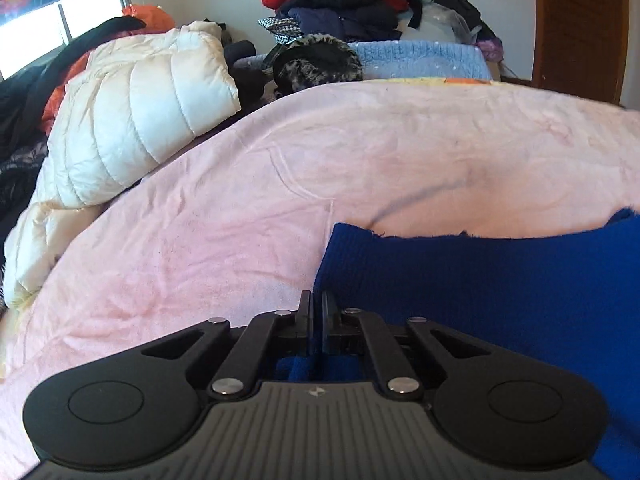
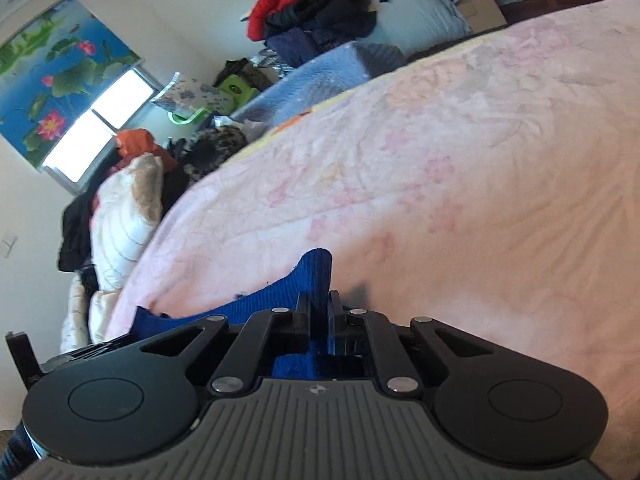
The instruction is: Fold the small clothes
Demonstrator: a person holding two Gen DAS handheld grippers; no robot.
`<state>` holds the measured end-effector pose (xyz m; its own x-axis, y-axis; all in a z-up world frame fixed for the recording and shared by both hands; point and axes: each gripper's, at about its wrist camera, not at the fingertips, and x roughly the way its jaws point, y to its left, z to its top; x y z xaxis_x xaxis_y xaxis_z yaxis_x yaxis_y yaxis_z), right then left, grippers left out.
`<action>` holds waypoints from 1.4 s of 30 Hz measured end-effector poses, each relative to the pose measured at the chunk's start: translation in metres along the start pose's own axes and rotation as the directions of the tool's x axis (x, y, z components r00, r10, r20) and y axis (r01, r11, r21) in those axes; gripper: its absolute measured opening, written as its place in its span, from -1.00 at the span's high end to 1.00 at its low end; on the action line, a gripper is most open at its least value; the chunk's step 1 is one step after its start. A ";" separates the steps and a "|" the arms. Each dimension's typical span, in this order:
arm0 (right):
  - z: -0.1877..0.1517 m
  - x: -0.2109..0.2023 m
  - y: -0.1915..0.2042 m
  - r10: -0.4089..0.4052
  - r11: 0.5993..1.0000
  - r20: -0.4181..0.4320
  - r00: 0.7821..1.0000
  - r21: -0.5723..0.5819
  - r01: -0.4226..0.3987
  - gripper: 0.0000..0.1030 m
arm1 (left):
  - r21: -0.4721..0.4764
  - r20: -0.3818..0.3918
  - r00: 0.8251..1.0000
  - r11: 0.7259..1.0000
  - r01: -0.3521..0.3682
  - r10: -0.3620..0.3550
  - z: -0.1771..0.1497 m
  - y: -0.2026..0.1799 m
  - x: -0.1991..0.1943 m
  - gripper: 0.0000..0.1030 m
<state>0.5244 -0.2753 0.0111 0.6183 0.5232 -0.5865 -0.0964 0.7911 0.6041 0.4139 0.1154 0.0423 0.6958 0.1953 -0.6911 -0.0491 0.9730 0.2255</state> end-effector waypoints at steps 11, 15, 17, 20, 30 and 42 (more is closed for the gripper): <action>-0.021 -0.028 0.020 0.034 0.997 -0.052 0.998 -0.073 -0.038 -0.05 | 0.051 0.092 0.995 0.998 0.043 -0.048 -0.026 -0.017 -0.067 0.30; -0.032 -0.030 0.019 -0.010 0.992 -0.120 0.993 -0.123 -0.005 0.02 | 0.032 0.132 0.988 0.997 0.075 -0.078 -0.058 -0.017 -0.090 -0.30; -0.037 -0.033 0.019 0.004 0.991 -0.122 0.993 -0.132 -0.020 0.49 | 0.071 0.118 0.988 0.993 0.090 -0.098 -0.072 -0.024 -0.090 -0.30; -0.040 -0.041 0.023 0.037 0.988 -0.077 0.996 -0.147 -0.048 0.85 | 0.086 0.122 0.990 0.994 0.066 -0.077 -0.087 -0.026 -0.083 -0.38; -0.046 -0.042 -0.010 0.022 1.000 -0.040 0.999 -0.010 -0.022 0.61 | -0.055 0.162 0.981 0.992 0.112 -0.102 -0.102 -0.006 -0.076 -0.64; -0.114 -0.074 0.087 -0.024 0.884 -0.090 0.996 -0.466 -0.020 -0.11 | 0.029 0.151 0.980 0.992 0.123 -0.126 -0.116 -0.028 -0.101 -0.67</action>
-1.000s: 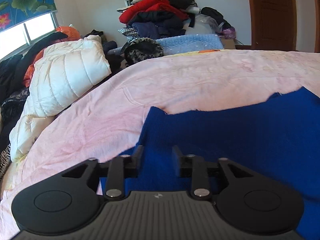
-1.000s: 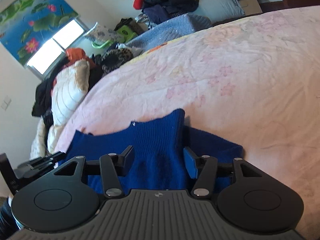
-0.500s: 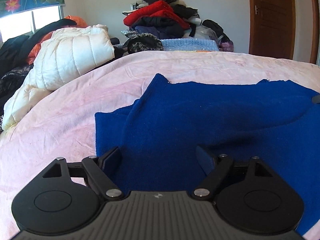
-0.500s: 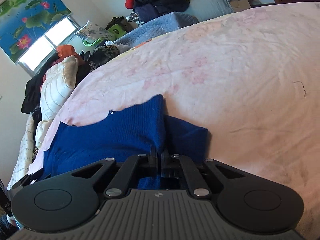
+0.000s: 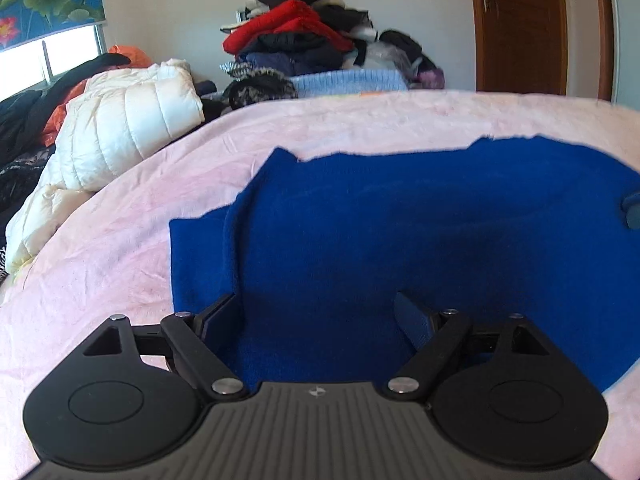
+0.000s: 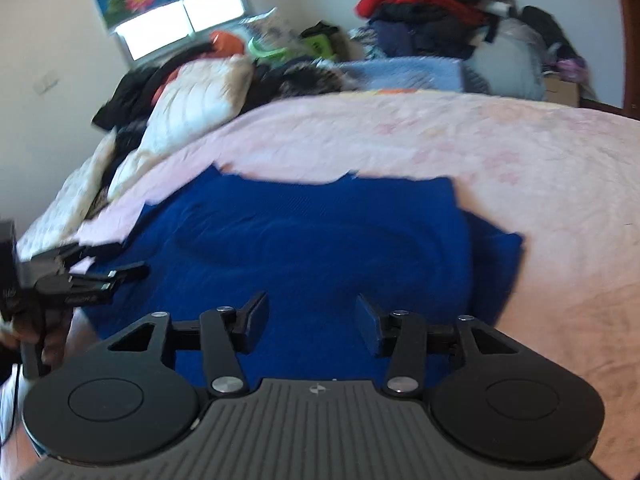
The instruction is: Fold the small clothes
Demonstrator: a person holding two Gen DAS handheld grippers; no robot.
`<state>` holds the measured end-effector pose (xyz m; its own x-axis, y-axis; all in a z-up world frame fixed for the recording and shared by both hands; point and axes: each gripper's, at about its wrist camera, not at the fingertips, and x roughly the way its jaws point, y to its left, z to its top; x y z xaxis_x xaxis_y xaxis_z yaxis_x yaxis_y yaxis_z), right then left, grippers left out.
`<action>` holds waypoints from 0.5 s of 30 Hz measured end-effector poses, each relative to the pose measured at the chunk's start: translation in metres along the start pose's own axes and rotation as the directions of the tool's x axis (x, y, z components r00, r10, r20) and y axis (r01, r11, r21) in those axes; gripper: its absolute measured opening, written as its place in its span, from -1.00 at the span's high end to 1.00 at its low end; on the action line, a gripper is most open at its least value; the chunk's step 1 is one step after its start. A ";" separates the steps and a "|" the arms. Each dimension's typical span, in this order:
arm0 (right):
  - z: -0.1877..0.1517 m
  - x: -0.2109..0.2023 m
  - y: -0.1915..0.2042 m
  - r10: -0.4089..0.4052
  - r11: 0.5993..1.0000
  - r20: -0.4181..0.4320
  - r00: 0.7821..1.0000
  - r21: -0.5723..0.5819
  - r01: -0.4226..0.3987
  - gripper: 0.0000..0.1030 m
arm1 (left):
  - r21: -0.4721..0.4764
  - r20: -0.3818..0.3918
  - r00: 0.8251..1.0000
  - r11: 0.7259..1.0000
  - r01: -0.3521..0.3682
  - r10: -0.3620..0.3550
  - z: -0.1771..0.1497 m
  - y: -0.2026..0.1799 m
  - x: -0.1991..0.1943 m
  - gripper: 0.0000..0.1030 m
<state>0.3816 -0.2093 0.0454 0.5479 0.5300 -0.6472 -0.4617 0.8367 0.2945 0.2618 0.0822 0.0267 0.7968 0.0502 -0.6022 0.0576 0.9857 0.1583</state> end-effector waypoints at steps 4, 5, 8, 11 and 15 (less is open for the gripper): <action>-0.019 0.003 0.010 -0.046 0.997 -0.008 0.999 -0.061 0.046 -0.10 | -0.108 -0.017 1.000 0.994 -0.012 0.010 0.001 0.020 -0.011 -0.72; -0.021 -0.005 0.011 -0.049 0.998 -0.012 0.999 -0.032 0.048 -0.11 | -0.148 -0.010 1.000 0.989 -0.005 0.004 -0.001 0.027 -0.020 -0.72; -0.031 -0.041 0.008 -0.019 0.996 0.001 1.000 0.092 0.019 -0.24 | -0.323 0.003 1.000 0.946 0.020 -0.020 -0.013 0.057 -0.053 -0.72; -0.058 -0.076 -0.013 0.057 0.953 0.052 0.997 0.295 -0.070 -0.53 | -0.589 -0.026 0.996 0.806 0.058 -0.090 -0.041 0.093 -0.075 -0.72; -0.107 -0.097 -0.046 0.094 0.802 0.083 0.992 0.585 -0.124 -0.44 | -0.812 -0.015 0.986 0.577 0.085 -0.167 -0.076 0.116 -0.083 -0.72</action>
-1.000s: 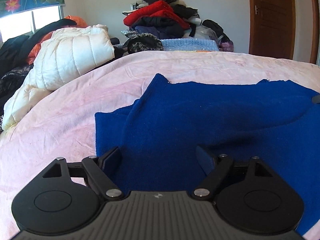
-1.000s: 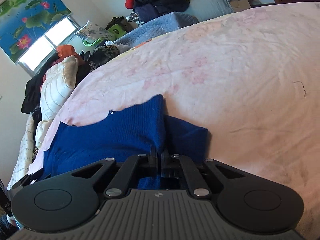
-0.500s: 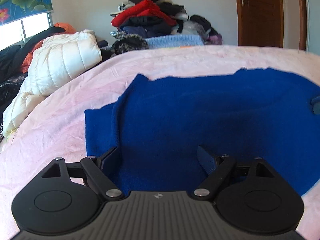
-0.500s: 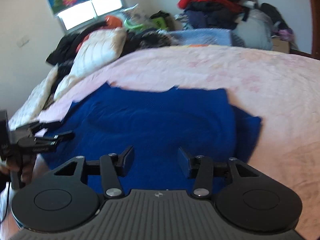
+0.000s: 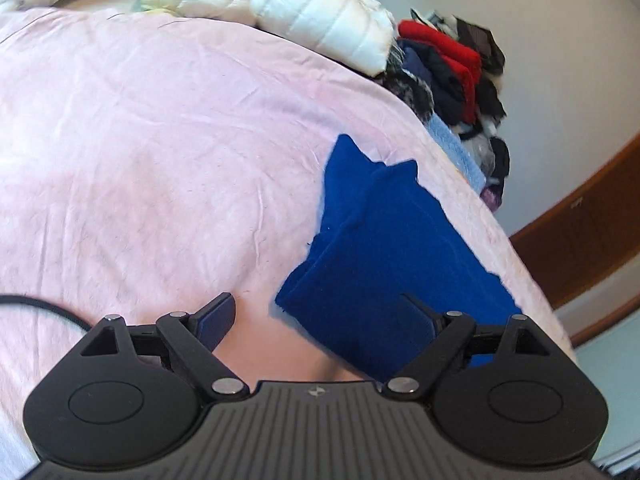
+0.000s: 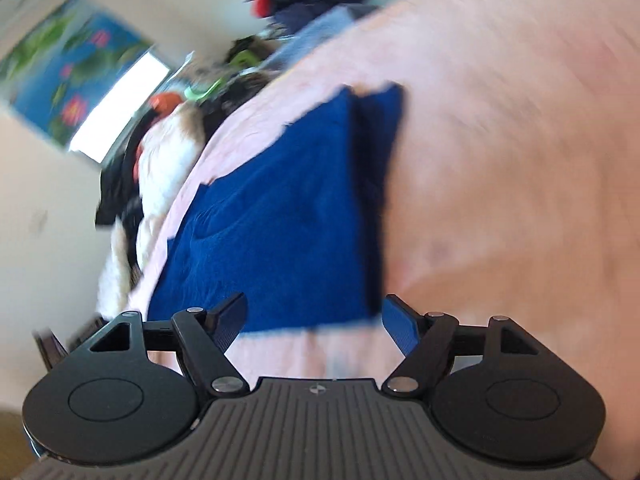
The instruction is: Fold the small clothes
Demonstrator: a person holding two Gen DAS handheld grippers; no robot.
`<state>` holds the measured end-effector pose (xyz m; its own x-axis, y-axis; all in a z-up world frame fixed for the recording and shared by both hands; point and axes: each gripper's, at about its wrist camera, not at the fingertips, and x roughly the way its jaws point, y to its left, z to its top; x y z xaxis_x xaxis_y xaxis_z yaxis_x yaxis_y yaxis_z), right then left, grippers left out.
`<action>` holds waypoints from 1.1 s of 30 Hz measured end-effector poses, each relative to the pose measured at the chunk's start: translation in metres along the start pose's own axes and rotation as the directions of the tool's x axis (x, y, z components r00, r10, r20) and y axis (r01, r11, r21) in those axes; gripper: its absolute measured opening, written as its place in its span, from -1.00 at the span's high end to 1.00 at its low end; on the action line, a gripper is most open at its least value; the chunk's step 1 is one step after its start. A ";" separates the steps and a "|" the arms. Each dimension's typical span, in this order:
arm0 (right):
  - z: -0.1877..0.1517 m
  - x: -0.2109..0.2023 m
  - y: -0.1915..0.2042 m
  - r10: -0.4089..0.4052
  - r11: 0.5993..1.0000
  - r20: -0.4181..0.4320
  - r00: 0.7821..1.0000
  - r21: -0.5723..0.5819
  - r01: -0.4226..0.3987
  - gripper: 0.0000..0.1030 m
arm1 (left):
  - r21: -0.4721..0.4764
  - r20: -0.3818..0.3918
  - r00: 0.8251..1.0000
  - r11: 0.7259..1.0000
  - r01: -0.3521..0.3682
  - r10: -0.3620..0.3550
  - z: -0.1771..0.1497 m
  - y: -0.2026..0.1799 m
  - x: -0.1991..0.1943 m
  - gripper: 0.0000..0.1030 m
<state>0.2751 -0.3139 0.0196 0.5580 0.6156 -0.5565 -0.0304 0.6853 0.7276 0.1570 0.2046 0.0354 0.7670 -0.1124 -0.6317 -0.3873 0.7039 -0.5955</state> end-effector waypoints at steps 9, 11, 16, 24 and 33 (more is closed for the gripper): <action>0.000 0.033 -0.011 0.085 0.969 0.074 0.994 0.224 -0.100 -0.42 | -0.158 -0.114 0.988 0.984 0.084 -0.103 -0.001 -0.024 0.036 -0.71; 0.001 0.041 -0.008 0.068 0.973 0.079 0.995 0.215 -0.083 -0.14 | -0.159 -0.109 0.991 0.985 0.064 -0.082 0.003 -0.026 0.040 -0.32; -0.003 0.051 -0.010 0.059 0.972 0.081 0.995 0.224 -0.076 0.75 | -0.098 -0.184 0.983 0.995 -0.010 -0.008 0.010 -0.024 0.050 0.91; -0.004 0.028 -0.027 0.000 0.976 0.056 0.998 0.216 -0.012 0.78 | -0.033 -0.209 0.978 0.999 -0.027 0.020 0.010 -0.011 0.035 0.92; -0.001 0.023 -0.016 -0.005 0.985 0.056 0.998 0.174 -0.005 0.16 | -0.092 -0.179 0.984 0.996 0.002 -0.019 0.014 -0.001 0.029 0.59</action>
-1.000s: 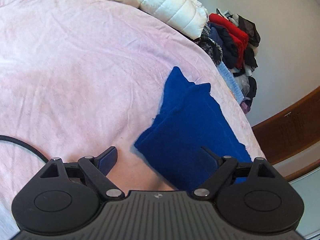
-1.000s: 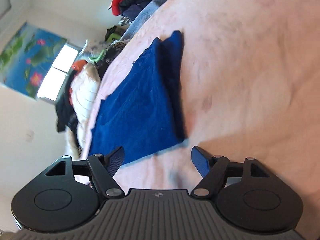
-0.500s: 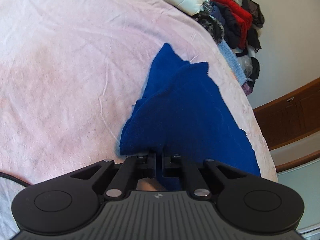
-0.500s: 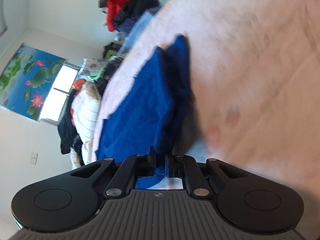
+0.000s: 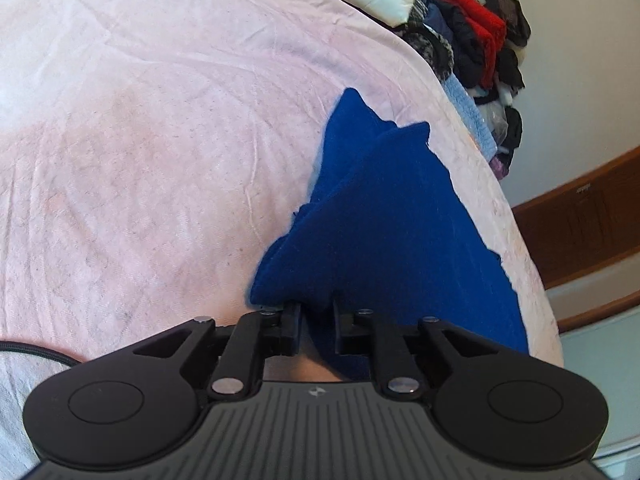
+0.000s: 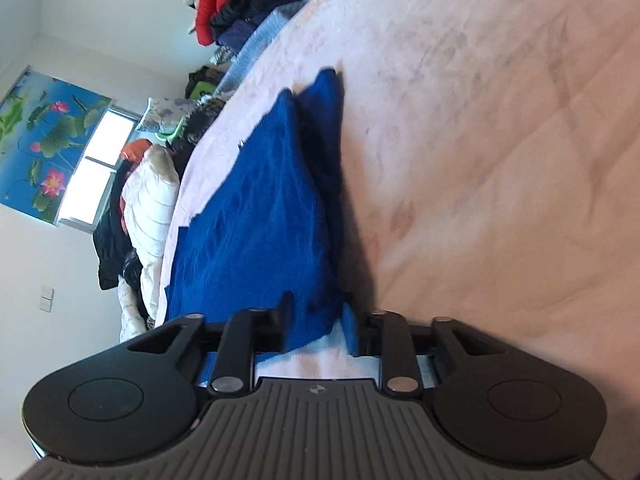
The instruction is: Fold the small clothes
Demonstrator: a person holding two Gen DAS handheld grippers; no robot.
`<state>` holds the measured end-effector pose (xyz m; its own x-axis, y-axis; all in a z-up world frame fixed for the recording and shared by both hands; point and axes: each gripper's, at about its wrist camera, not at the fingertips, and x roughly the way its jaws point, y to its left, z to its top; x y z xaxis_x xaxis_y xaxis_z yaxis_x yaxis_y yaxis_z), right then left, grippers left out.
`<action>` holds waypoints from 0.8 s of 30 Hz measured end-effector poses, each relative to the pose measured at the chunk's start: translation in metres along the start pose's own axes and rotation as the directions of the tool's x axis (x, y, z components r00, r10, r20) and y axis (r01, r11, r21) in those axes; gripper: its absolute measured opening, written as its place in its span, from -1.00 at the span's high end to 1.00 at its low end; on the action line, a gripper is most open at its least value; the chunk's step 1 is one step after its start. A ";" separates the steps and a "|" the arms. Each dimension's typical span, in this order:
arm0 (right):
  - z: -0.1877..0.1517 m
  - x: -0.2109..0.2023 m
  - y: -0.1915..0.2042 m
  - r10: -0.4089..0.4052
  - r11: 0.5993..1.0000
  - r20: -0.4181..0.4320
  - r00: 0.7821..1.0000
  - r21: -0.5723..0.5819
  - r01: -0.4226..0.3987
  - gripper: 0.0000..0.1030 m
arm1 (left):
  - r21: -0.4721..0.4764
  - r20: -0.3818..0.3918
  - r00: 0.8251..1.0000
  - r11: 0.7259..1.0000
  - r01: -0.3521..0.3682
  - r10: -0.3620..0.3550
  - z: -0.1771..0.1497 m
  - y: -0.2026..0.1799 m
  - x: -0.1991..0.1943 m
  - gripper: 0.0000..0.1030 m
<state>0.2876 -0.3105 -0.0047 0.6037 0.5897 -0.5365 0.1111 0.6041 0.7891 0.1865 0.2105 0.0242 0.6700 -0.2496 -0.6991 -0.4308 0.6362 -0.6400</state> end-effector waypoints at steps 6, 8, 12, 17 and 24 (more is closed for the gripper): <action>0.007 -0.035 0.022 -0.004 0.994 0.225 0.974 -0.101 0.028 -0.24 | -0.023 0.106 0.994 1.000 0.002 0.000 -0.012 -0.007 0.001 0.32; 0.014 -0.023 0.041 0.020 0.989 0.184 0.983 -0.144 0.006 -0.30 | 0.092 0.213 0.971 0.988 -0.126 0.104 -0.027 -0.027 0.002 0.91; 0.015 0.030 0.111 0.080 0.943 0.054 0.995 -0.328 -0.058 -0.32 | 0.293 0.441 0.887 0.913 -0.283 0.134 -0.068 -0.061 0.000 0.91; 0.004 0.129 0.205 0.070 0.856 -0.240 0.968 -0.485 -0.182 -0.40 | 0.488 0.538 0.842 0.803 -0.344 0.034 -0.112 -0.087 0.013 0.92; -0.031 0.251 0.309 -0.113 0.763 -0.500 0.859 -0.597 -0.247 -0.44 | 0.451 0.493 0.869 0.838 -0.306 0.051 -0.103 -0.077 0.022 0.92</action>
<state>0.4489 0.0410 0.0948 0.1110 0.7061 -0.6994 -0.5359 0.6352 0.5562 0.1723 0.0807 0.0258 0.8577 0.1754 -0.4832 -0.2930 0.9392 -0.1791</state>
